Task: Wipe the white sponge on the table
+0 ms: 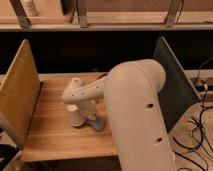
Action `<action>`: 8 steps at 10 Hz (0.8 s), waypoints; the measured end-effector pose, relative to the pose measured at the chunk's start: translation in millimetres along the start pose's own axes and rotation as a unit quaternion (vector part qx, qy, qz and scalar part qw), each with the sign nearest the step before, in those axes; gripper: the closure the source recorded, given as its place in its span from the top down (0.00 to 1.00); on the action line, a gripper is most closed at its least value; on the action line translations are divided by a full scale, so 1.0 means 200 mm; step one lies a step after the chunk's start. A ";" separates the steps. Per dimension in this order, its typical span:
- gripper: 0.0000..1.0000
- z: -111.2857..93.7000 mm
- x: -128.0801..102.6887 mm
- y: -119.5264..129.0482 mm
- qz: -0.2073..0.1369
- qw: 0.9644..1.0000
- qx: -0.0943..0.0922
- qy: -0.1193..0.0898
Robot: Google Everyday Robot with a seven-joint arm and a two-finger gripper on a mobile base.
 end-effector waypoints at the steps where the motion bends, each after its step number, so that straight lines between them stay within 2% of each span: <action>1: 0.08 0.02 -0.04 -0.06 0.011 1.000 0.018 -0.004; 3: 0.08 0.11 -0.07 -0.20 0.050 0.998 0.041 0.001; 5: 0.08 0.20 -0.06 -0.32 0.084 0.995 0.054 0.012; 6: 0.08 0.27 -0.04 -0.42 0.114 0.991 0.060 0.023; 8: 0.08 0.31 0.00 -0.54 0.149 0.986 0.061 0.031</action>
